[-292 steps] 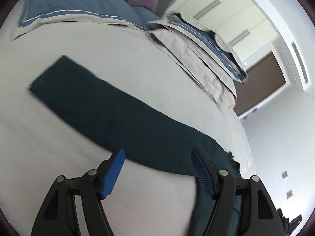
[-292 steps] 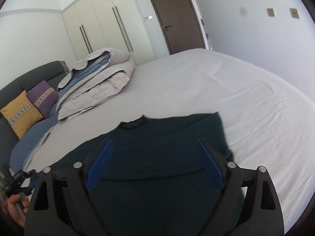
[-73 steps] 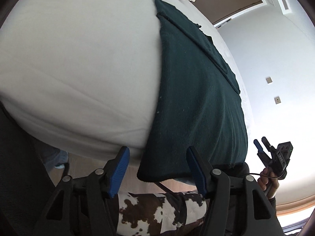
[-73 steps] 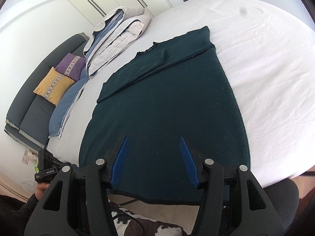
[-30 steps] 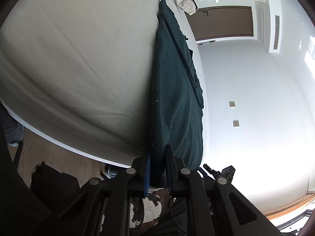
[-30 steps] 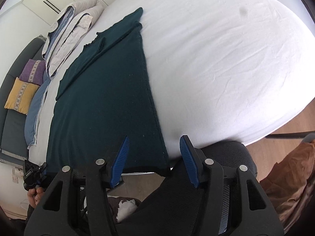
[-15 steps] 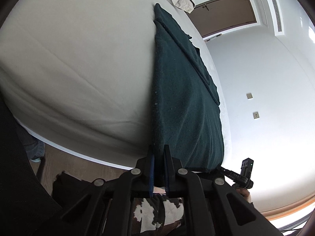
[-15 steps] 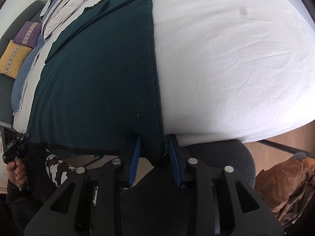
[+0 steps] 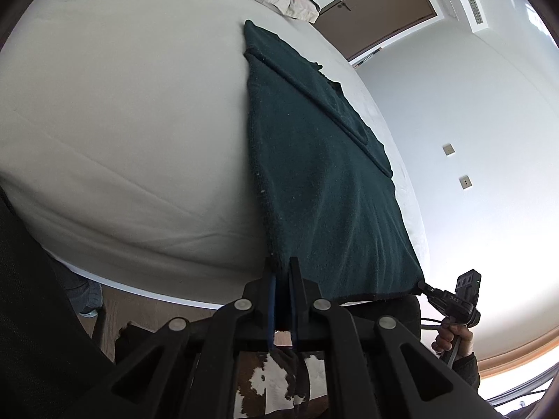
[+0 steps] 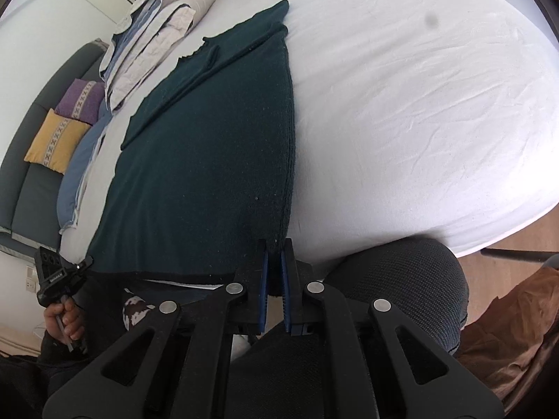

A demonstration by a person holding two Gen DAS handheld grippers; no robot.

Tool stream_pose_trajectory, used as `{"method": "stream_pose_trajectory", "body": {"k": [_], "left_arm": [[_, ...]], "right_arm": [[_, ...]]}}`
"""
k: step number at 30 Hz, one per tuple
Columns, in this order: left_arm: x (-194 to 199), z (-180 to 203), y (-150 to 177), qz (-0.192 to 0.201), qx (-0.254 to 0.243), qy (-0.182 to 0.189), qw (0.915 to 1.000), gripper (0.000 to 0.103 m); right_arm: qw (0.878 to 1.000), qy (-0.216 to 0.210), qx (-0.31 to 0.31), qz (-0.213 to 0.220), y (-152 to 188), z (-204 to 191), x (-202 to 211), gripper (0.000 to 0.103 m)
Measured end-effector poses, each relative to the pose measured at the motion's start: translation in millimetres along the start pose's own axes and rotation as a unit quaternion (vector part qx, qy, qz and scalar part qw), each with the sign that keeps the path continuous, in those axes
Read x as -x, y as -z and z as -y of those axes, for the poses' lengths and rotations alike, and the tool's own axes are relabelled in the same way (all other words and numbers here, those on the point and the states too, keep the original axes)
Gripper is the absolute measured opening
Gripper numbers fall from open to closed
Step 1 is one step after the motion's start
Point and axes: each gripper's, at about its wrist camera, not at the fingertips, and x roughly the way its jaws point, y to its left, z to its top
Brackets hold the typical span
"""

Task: Fold small clothes
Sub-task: 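Lift the hem end with both tools and fold it over toward the collar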

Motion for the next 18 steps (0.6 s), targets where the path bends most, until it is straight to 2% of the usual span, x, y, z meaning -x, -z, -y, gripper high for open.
{"method": "stream_pose_trajectory", "body": {"k": [10, 18], "left_arm": [[17.4, 0.9, -11.0, 0.025, 0.043, 0.061, 0.9969, 0.006], [27.9, 15.7, -34.5, 0.055, 0.066, 0.127, 0.9882, 0.006]], "right_arm": [[0.994, -0.096, -0.030, 0.053, -18.2, -15.1, 25.7, 0.005], [0.976, -0.193, -0.062, 0.082, -41.0, -31.4, 35.5, 0.005]]}}
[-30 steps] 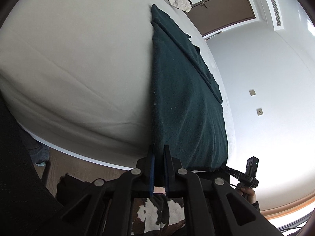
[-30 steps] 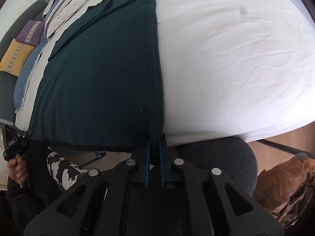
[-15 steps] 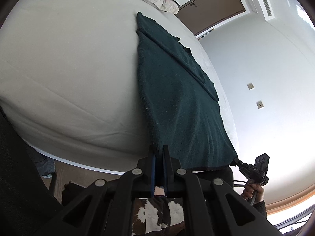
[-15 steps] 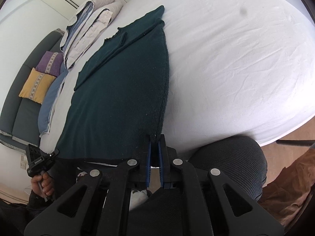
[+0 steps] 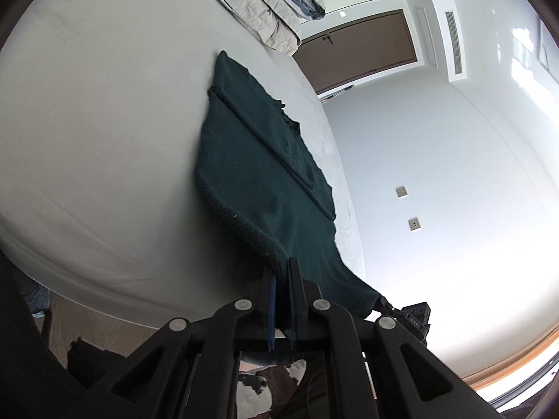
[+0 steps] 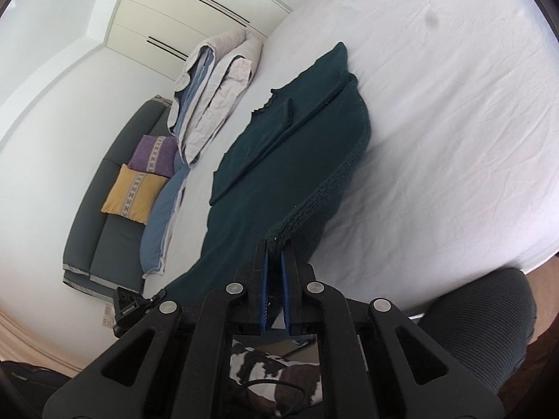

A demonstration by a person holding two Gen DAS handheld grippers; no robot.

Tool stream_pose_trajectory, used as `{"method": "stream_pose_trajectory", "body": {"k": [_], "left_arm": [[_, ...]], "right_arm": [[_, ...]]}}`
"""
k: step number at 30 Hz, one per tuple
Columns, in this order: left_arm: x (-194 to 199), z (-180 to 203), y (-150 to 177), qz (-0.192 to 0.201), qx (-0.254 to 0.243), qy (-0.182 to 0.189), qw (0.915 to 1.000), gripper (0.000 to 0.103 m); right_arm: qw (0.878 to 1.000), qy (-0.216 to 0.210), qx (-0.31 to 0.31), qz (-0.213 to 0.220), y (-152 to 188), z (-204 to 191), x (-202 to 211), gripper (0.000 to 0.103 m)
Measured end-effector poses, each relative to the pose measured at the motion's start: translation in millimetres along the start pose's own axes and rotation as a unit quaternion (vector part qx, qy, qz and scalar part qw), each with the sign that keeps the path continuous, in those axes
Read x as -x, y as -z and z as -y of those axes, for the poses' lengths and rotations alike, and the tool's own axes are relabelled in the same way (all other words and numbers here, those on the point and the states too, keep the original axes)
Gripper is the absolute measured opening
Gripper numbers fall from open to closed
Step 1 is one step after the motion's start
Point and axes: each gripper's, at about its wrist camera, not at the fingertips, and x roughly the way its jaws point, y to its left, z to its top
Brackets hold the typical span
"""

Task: Fold small clothes
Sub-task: 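Lift the hem end with both tools and fold it over toward the collar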

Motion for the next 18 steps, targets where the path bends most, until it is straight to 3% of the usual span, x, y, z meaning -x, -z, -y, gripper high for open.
{"method": "stream_pose_trajectory", "body": {"k": [5, 18], "left_arm": [[-3.6, 12.2, -29.3, 0.024, 0.011, 0.038, 0.9989, 0.006], [-38.7, 22.5, -134.2, 0.073, 0.043, 0.064, 0.9943, 0.006]], "right_arm": [[0.998, -0.049, -0.018, 0.042, -36.0, -15.4, -8.4, 0.005], [0.993, -0.048, -0.038, 0.104, -172.2, -42.8, -66.9, 0.006]]}}
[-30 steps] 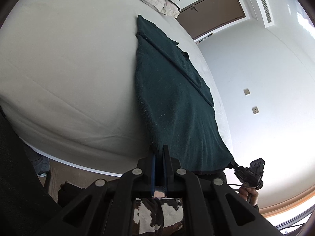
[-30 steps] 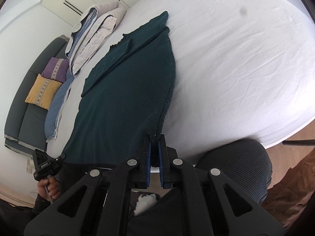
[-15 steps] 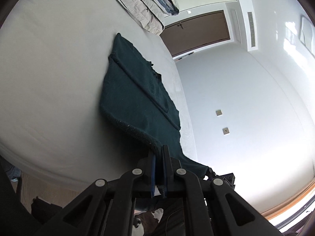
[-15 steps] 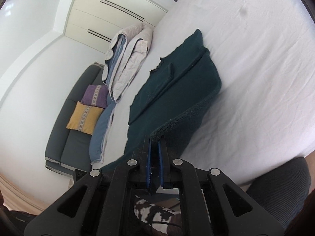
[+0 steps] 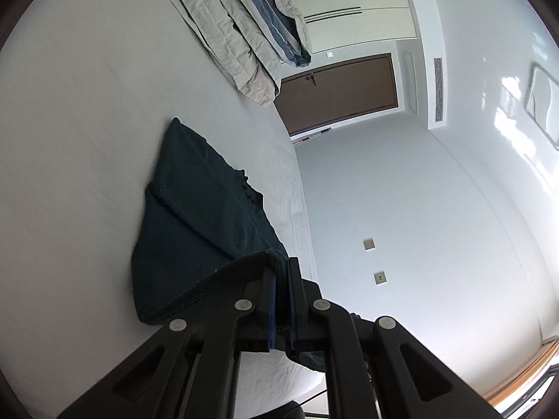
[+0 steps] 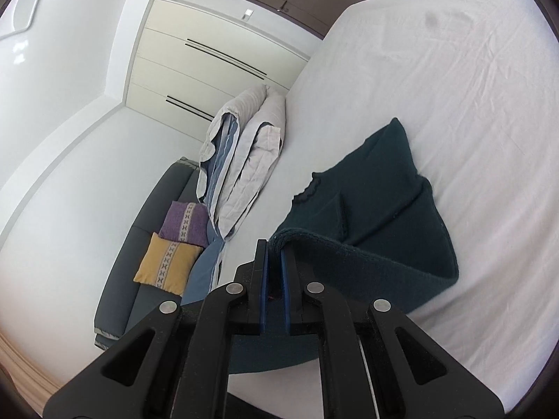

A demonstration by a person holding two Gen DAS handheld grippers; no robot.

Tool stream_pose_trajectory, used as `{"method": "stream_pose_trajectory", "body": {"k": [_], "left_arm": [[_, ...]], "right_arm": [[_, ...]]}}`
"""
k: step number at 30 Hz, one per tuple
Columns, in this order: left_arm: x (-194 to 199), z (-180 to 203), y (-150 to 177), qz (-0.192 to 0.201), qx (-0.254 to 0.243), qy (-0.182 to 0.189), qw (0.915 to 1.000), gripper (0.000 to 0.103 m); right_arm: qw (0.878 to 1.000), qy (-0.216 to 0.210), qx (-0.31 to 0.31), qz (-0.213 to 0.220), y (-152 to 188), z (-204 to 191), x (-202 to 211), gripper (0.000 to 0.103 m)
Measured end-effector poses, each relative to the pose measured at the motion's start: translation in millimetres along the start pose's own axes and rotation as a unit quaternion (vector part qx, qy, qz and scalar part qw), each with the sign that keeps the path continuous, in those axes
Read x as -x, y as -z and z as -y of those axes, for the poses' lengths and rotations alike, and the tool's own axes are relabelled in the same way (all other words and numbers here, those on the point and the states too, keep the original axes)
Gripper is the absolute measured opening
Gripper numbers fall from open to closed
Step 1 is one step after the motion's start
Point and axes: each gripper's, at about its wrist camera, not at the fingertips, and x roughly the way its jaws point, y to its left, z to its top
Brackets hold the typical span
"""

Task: Fold small clothes
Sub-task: 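Lift the hem end with both tools and fold it over toward the collar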

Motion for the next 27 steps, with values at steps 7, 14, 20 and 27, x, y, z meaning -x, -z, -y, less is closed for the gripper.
{"method": "stream_pose_trajectory", "body": {"k": [7, 14, 20, 27], "left_arm": [[-42.2, -6.6, -52.8, 0.008, 0.012, -0.018, 0.9997, 0.006], [-90.2, -14.7, -108.4, 0.009, 0.021, -0.033, 0.9992, 0.006], [-136.9, -36.0, -145.1, 0.000, 0.043, -0.057, 0.9974, 0.006], [-179.7, -66.4, -175.7, -0.001, 0.052, -0.097, 0.9939, 0.007]], "right_arm": [[0.999, 0.022, -0.017, 0.020, -58.4, 14.0, -66.8, 0.006], [0.998, 0.057, -0.021, 0.016, -107.5, 39.8, -140.3, 0.005], [0.994, 0.110, -0.028, 0.001, -133.8, 73.8, -205.0, 0.005], [0.988, 0.148, -0.048, -0.007, -156.6, 121.9, -264.7, 0.006]]}}
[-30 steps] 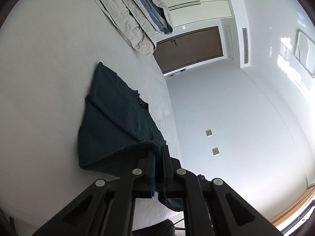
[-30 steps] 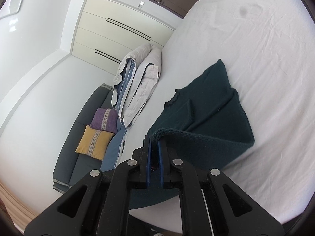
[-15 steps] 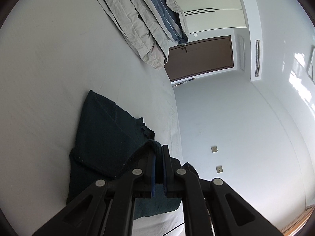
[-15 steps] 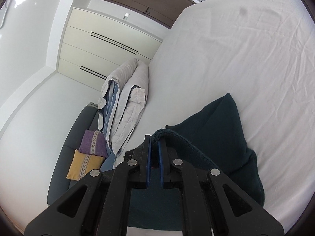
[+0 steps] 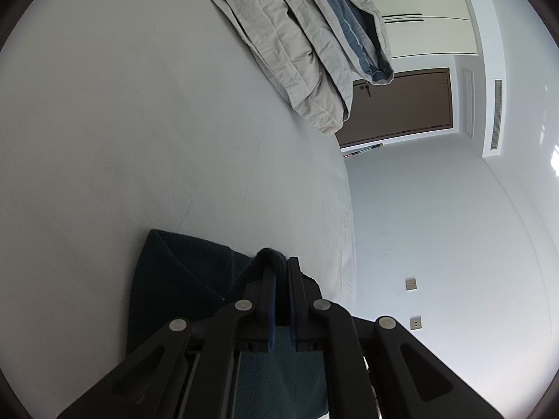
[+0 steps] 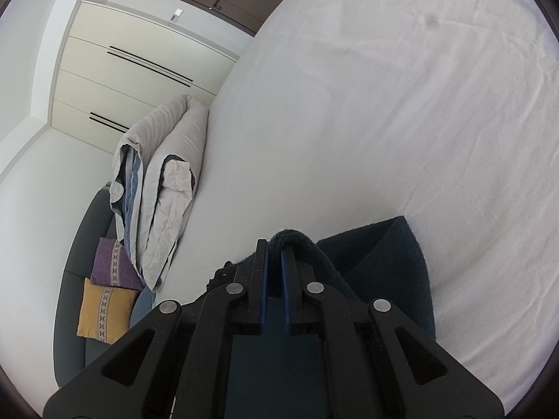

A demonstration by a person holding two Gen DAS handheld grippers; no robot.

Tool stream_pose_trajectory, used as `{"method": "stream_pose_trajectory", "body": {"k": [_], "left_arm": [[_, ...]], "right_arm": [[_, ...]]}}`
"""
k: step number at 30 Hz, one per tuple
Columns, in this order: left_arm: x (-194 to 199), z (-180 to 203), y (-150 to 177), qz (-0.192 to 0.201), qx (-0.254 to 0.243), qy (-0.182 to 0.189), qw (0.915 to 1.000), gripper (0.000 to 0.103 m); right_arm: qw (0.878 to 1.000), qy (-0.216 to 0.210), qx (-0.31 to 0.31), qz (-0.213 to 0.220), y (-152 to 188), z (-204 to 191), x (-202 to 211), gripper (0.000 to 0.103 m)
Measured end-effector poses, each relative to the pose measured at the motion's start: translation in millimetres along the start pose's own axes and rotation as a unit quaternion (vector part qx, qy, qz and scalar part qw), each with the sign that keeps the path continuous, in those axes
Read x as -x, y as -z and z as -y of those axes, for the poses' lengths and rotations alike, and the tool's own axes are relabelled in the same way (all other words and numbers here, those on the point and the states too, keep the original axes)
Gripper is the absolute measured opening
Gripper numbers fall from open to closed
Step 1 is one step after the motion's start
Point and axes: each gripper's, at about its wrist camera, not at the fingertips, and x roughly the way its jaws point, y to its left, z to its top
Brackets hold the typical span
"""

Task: Fold small clothes
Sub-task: 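Lift the hem end with both tools and fold it over toward the collar, then lower the folded end onto the sweater and open both tools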

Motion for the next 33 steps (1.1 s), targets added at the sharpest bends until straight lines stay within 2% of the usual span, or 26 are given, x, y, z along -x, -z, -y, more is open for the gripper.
{"method": "stream_pose_trajectory", "body": {"k": [4, 5, 6, 7, 8, 9, 10, 11, 16, 19, 20, 24, 29, 33], "left_arm": [[-21.0, -20.8, -10.2, 0.004, 0.013, -0.056, 0.9983, 0.008], [-22.8, -24.7, -11.9, 0.006, 0.017, -0.055, 0.9983, 0.014], [-23.5, -27.0, -13.7, 0.005, 0.020, -0.053, 0.9984, 0.026], [-22.2, -27.3, -14.9, 0.007, 0.021, -0.049, 0.9985, 0.033], [-18.8, -26.4, -15.7, 0.011, 0.019, -0.052, 0.9984, 0.049], [-13.5, -24.2, -15.4, 0.016, 0.015, -0.054, 0.9983, 0.056], [-8.0, -21.1, -14.3, 0.022, 0.009, -0.052, 0.9984, 0.056], [-2.9, -17.2, -11.7, 0.024, 0.002, -0.049, 0.9985, 0.056], [19.3, 10.5, 16.8, 0.029, -0.069, -0.063, 0.9952, 0.056], [23.3, 20.6, 43.8, 0.020, -0.111, -0.091, 0.9895, 0.057], [25.4, 20.9, 53.6, 0.017, -0.122, -0.098, 0.9876, 0.061], [36.1, 17.2, 89.4, 0.013, -0.155, -0.121, 0.9805, 0.061], [42.4, 8.7, 119.7, 0.008, -0.184, -0.155, 0.9707, 0.061], [50.0, 0.7, 135.4, 0.017, -0.204, -0.177, 0.9626, 0.061]], "right_arm": [[0.999, 0.042, -0.004, -0.015, -10.8, 13.3, -38.4, 0.009], [0.999, 0.049, -0.005, -0.019, -13.3, 17.9, -45.1, 0.009], [0.998, 0.052, -0.002, -0.017, -14.6, 19.4, -49.9, 0.009], [0.999, 0.053, 0.006, -0.012, -15.3, 19.1, -52.1, 0.018], [0.998, 0.056, 0.014, 0.000, -15.3, 17.3, -51.7, 0.038], [0.998, 0.056, 0.022, 0.016, -15.7, 15.1, -49.5, 0.046], [0.997, 0.066, 0.030, 0.027, -11.7, 10.4, -40.9, 0.058], [0.996, 0.076, 0.038, 0.033, -9.9, 6.5, -35.9, 0.064], [0.992, 0.097, 0.082, 0.023, 6.3, -7.7, -9.7, 0.064], [0.984, 0.119, 0.129, 0.014, 28.7, -19.3, 9.1, 0.064], [0.982, 0.122, 0.147, 0.010, 37.0, -22.8, 12.9, 0.064], [0.968, 0.144, 0.204, 0.004, 73.9, -27.9, 33.9, 0.064], [0.960, 0.167, 0.226, -0.005, 108.0, -4.1, 67.3, 0.064], [0.953, 0.176, 0.244, 0.018, 131.9, 0.1, 96.2, 0.064]]}}
